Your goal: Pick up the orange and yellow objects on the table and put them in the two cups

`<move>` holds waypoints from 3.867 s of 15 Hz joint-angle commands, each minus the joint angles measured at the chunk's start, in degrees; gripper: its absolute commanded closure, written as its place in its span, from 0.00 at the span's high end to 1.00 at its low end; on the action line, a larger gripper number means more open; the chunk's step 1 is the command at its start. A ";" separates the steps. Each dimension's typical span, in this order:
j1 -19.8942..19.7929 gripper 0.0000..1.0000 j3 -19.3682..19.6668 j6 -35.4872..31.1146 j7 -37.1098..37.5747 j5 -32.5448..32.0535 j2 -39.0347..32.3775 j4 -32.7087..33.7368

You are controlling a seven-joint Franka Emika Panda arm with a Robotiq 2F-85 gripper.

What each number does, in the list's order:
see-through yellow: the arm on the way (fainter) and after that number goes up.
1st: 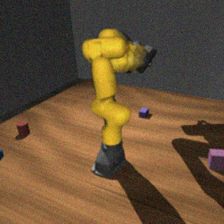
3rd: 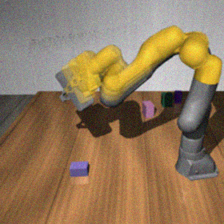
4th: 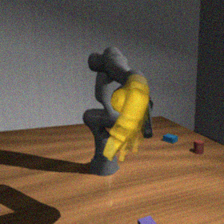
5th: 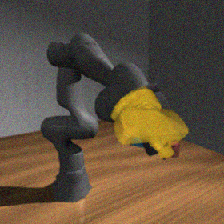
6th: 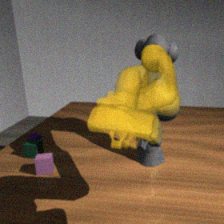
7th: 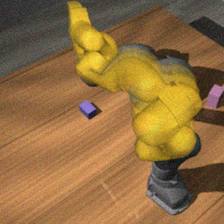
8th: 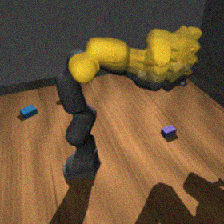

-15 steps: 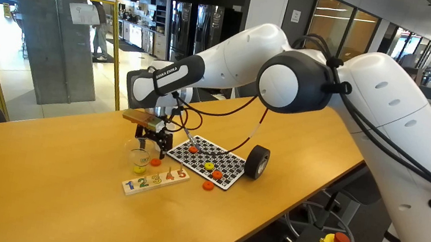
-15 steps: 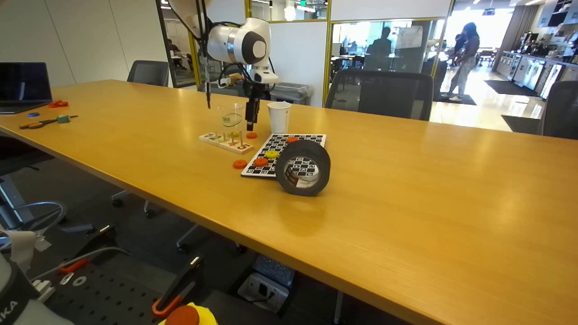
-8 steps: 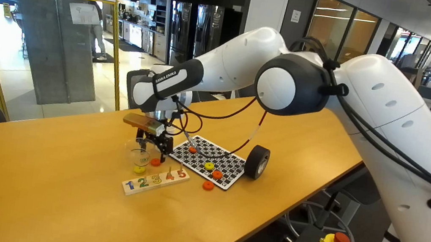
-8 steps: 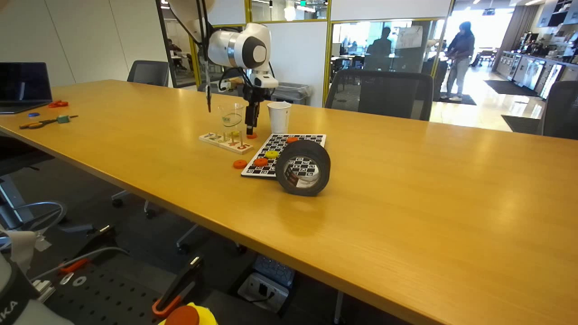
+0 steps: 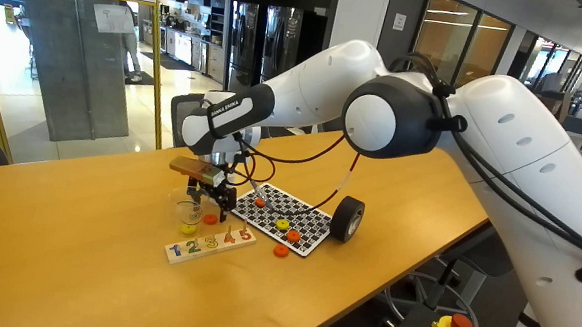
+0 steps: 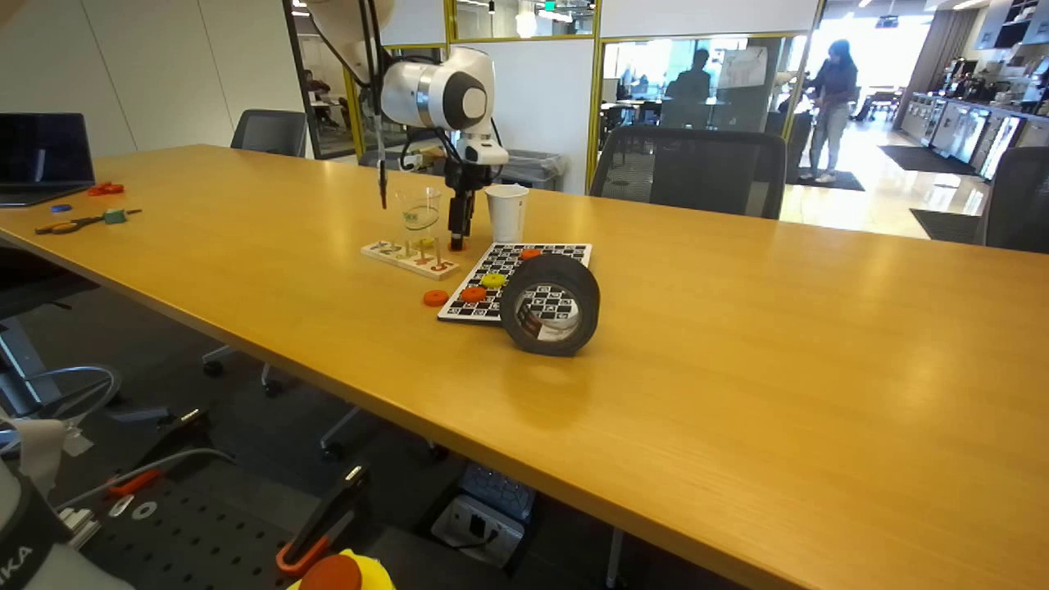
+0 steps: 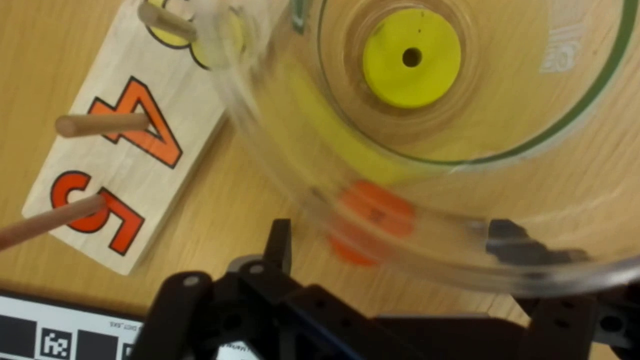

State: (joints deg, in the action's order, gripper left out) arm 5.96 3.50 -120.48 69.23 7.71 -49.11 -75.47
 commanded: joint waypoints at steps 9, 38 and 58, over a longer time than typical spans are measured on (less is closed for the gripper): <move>1.58 0.58 1.38 -0.28 -0.24 -4.38 0.48 -0.32; 3.21 0.21 3.59 0.72 -3.09 -15.95 10.82 1.71; 0.29 0.87 4.05 3.59 -6.67 -15.11 5.31 8.99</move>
State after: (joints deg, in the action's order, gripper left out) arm 6.38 7.75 -118.14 64.78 -7.31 -44.17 -68.18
